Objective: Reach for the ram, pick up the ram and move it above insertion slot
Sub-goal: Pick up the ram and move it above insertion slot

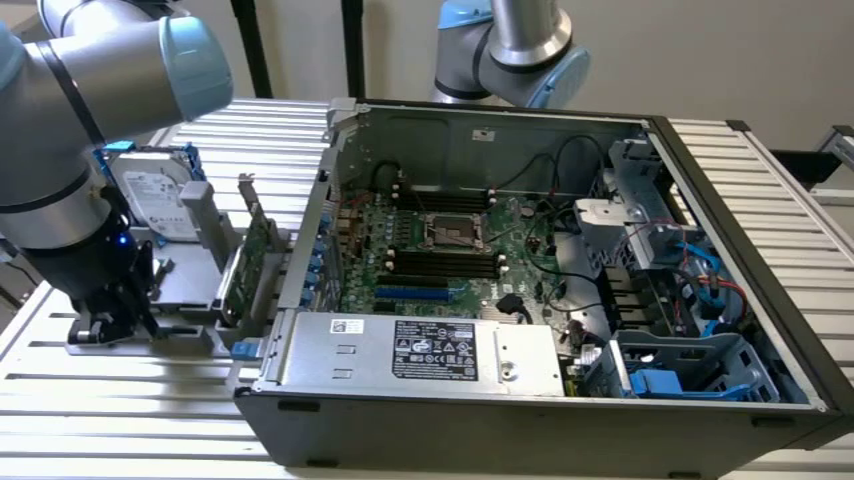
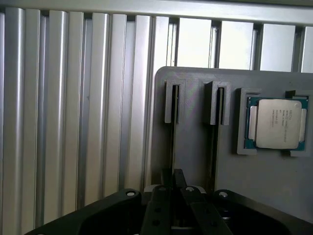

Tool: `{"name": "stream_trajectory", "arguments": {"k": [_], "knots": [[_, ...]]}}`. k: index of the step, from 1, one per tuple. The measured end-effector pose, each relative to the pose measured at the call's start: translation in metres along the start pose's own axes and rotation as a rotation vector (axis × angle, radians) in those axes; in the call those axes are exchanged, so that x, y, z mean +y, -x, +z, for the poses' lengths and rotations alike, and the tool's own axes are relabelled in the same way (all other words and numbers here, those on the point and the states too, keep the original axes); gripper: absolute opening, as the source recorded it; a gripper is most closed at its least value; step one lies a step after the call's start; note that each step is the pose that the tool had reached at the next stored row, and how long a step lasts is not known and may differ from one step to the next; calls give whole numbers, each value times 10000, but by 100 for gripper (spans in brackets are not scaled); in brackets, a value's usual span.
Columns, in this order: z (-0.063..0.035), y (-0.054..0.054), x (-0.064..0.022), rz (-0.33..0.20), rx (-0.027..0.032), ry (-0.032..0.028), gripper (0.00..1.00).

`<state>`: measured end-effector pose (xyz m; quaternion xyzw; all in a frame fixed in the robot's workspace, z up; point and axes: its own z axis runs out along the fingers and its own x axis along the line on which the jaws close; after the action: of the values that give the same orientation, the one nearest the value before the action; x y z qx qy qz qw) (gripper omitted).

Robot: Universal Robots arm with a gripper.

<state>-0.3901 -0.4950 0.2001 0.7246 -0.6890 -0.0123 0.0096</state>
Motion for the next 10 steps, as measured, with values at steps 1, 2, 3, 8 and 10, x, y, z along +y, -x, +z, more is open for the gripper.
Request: {"name": "stream_trajectory", "arguments": {"k": [1, 2, 3, 8, 10], "knots": [[-17, 0, 0, 0, -4, 0, 13], [-36, 1, 1, 1, -10, 0, 13], [-62, 0, 2, 0, -13, -1, 13], [-261, 0, 8, 0, -28, 0, 13], [-350, 0, 11, -1, -32, -1, 13]]}}
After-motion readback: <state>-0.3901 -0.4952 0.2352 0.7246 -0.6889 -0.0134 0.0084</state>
